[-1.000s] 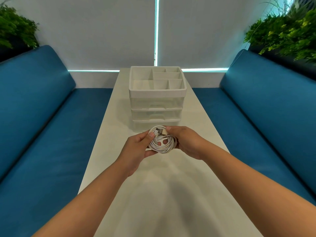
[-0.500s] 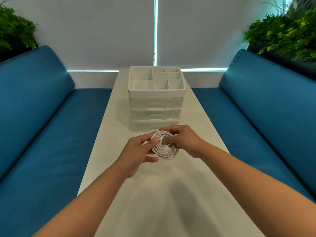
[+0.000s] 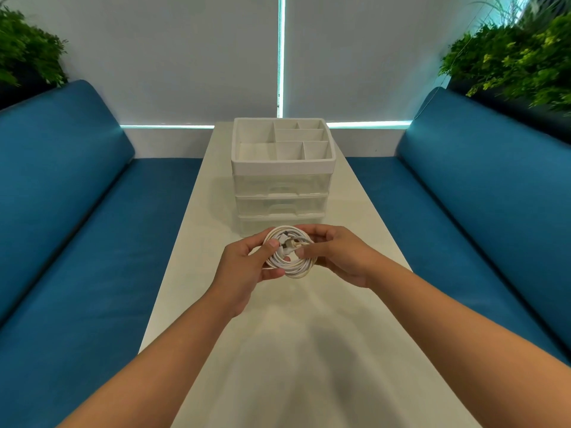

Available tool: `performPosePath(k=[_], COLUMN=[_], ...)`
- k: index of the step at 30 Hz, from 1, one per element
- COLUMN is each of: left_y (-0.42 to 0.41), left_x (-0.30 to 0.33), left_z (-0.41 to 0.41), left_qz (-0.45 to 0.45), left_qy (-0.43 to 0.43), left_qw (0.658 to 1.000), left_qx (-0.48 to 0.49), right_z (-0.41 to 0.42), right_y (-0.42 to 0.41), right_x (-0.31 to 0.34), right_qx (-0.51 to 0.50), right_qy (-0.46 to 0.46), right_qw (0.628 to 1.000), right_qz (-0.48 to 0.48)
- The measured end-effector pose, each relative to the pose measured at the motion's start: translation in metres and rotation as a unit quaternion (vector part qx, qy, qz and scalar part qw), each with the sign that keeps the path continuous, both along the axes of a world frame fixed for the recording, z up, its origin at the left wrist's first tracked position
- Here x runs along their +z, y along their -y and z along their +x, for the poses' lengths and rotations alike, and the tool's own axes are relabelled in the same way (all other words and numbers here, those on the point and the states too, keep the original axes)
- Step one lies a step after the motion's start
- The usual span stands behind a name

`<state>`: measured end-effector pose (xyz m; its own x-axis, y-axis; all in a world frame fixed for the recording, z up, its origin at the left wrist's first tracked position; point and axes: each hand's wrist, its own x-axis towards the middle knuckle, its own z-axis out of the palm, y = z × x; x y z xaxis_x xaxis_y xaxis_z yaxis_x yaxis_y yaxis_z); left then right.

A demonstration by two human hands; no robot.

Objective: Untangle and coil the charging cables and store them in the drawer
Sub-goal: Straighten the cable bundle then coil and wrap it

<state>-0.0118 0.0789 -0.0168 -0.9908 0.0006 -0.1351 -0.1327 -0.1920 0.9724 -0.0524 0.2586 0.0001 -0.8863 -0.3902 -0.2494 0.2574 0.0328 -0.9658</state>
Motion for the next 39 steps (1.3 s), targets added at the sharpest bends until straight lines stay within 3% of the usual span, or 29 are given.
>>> performPosePath(k=[5, 13, 20, 23, 26, 30, 33, 39], left_y=[-0.006, -0.007, -0.006, -0.009, -0.011, -0.013, -0.011, -0.006], left_x=[-0.001, -0.001, -0.009, -0.01, -0.009, -0.004, 0.002, -0.002], left_z=[0.003, 0.003, 0.004, 0.004, 0.003, 0.001, 0.0, -0.004], left_qz=[-0.008, 0.012, 0.002, 0.009, 0.054, 0.12, 0.134, 0.027], left_qy=[-0.002, -0.015, -0.012, -0.001, 0.02, 0.048, 0.066, 0.065], left_qw=[1.0, 1.0, 0.999, 0.999, 0.997, 0.991, 0.987, 0.993], left_qx=[-0.024, -0.018, -0.03, -0.051, -0.045, -0.034, -0.054, -0.094], right_z=[0.003, 0.001, -0.001, 0.0, 0.004, 0.006, 0.007, 0.006], right_y=[0.004, 0.025, 0.02, 0.012, 0.007, 0.002, 0.001, 0.003], right_x=[0.001, -0.008, 0.002, 0.008, 0.011, 0.002, -0.002, -0.003], right_qx=[-0.032, -0.159, -0.067, -0.024, -0.007, -0.045, -0.034, 0.015], right_qy=[-0.114, -0.14, 0.015, 0.032, 0.048, 0.06, 0.016, -0.096], right_qw=[0.975, 0.941, 0.987, 0.994, 0.999, 0.991, 0.995, 0.995], right_qz=[0.187, 0.263, 0.147, 0.105, -0.004, -0.11, -0.088, 0.001])
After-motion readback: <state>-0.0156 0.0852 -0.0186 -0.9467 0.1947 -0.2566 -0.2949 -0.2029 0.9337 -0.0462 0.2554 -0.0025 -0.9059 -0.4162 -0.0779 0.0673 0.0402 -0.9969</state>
